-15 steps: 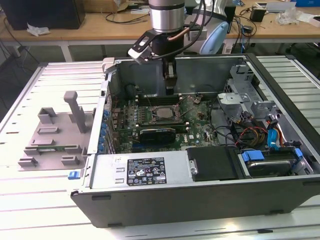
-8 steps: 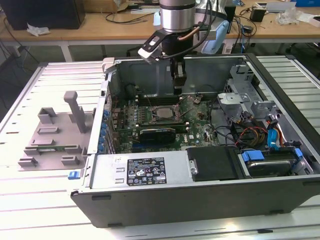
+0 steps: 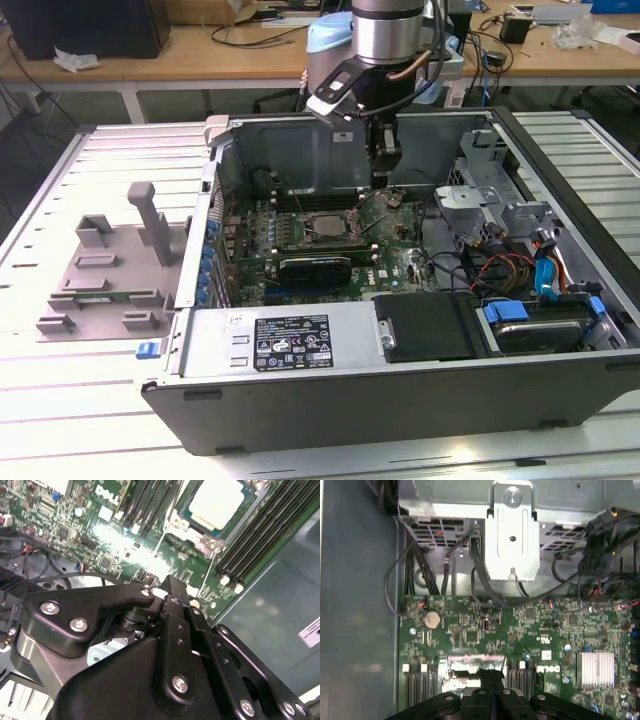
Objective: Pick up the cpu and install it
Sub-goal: 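Close the cpu cover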
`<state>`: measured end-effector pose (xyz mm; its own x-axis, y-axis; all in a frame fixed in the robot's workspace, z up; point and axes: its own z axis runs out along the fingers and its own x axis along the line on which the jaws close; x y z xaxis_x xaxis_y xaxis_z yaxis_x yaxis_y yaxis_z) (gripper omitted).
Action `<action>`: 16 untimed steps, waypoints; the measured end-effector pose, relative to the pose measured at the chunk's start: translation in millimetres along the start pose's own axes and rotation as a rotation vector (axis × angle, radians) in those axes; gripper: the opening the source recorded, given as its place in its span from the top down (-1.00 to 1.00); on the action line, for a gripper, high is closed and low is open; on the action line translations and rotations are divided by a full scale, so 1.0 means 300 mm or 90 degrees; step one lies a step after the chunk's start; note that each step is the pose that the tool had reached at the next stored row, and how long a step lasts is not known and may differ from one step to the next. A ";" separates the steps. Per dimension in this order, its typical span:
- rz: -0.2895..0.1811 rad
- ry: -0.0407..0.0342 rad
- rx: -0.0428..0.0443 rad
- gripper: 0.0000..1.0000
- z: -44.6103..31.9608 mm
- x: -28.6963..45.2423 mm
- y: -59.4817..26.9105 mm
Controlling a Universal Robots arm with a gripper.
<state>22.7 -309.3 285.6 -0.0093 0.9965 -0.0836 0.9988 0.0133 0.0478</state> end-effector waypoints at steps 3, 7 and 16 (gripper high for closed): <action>0.000 0.0000 0.0000 0.79 0.001 0.000 0.027; 0.000 -0.0001 0.0001 0.79 0.003 -0.002 0.078; 0.000 -0.0001 0.0001 0.79 0.006 -0.002 0.104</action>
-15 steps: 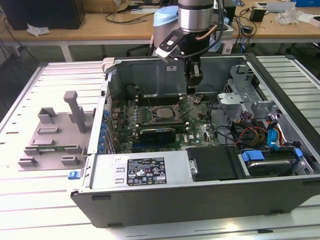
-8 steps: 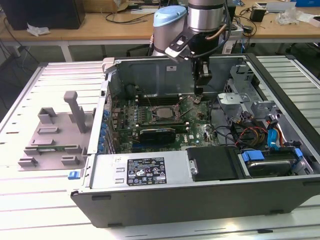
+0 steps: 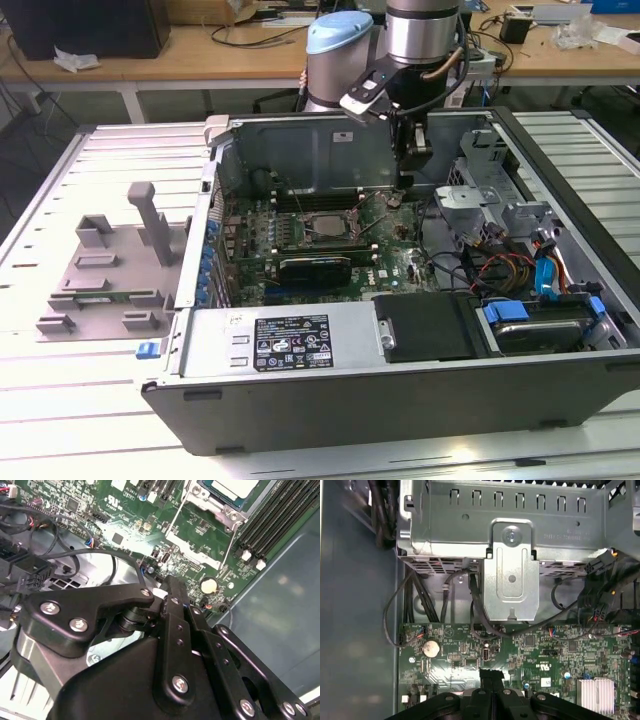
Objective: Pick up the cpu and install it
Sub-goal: 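Close the cpu cover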
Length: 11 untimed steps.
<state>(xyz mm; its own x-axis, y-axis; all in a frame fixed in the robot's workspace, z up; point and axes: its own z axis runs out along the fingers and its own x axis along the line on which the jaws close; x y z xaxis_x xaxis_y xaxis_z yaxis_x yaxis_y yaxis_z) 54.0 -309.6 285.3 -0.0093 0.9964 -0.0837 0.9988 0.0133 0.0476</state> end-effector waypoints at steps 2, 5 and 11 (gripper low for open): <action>0.000 0.0004 0.0000 0.79 0.009 0.001 0.000; 0.000 0.0016 0.0011 0.79 0.028 0.003 -0.001; -0.001 0.0051 0.0088 0.79 0.062 0.005 0.004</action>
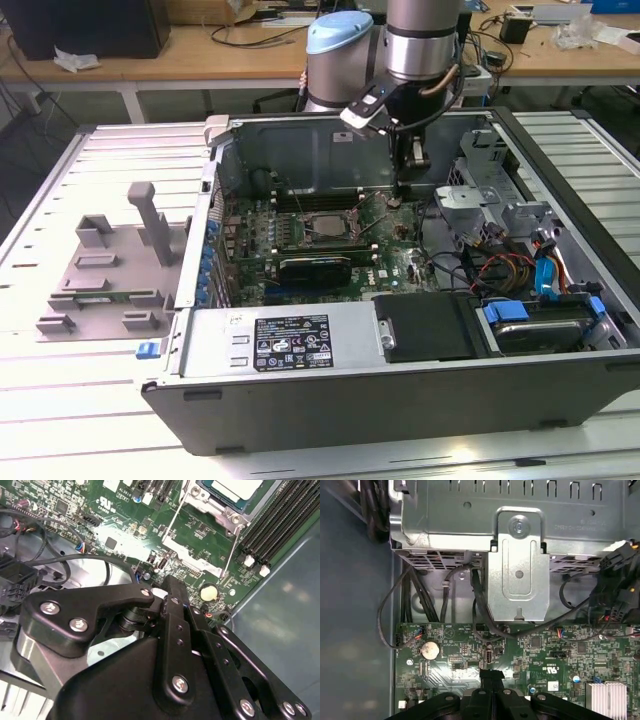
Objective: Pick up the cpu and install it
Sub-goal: 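Close the cpu cover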
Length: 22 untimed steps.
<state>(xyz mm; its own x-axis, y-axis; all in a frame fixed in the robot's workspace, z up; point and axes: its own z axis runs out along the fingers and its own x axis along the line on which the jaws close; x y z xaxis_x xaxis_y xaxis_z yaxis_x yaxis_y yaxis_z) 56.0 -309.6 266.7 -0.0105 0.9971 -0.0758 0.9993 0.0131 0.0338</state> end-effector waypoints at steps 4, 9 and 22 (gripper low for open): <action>0.000 0.0044 0.0034 0.79 0.019 0.001 0.003; 0.000 0.0071 0.0038 0.79 0.049 0.004 0.002; 0.000 0.0111 0.0038 0.79 0.064 0.020 -0.016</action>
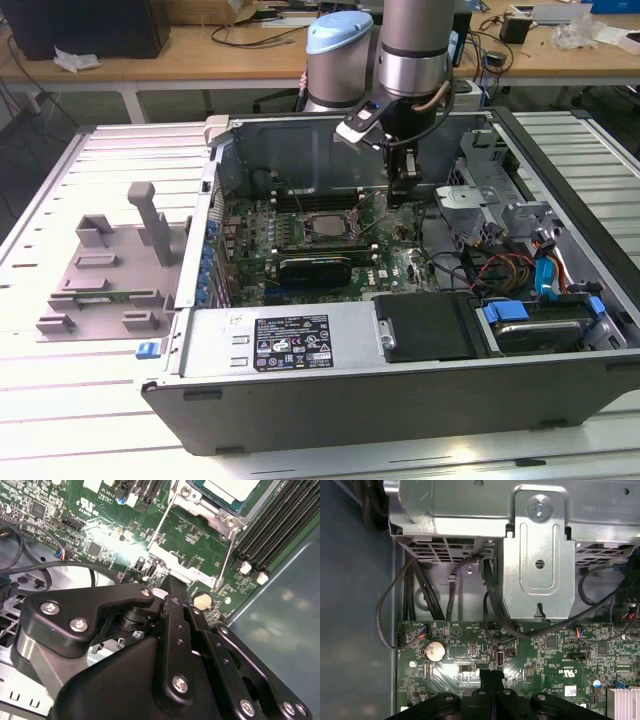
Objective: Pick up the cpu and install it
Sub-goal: 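Close the cpu cover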
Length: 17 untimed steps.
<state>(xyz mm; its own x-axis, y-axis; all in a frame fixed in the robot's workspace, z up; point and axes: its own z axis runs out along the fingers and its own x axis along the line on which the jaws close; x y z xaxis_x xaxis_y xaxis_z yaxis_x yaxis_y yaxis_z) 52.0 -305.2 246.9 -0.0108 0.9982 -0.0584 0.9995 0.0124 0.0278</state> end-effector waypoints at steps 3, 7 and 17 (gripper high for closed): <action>0.000 0.0000 0.0000 0.79 0.000 0.002 -0.008; 0.006 -0.0002 -0.0029 0.79 -0.001 0.006 -0.040; 0.022 -0.0006 -0.0071 0.79 -0.004 0.021 -0.090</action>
<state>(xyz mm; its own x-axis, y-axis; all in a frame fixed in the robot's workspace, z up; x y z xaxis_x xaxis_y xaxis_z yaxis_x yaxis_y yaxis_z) 25.0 -299.1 246.9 0.0233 0.9980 -0.0582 0.9989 -0.0209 0.0409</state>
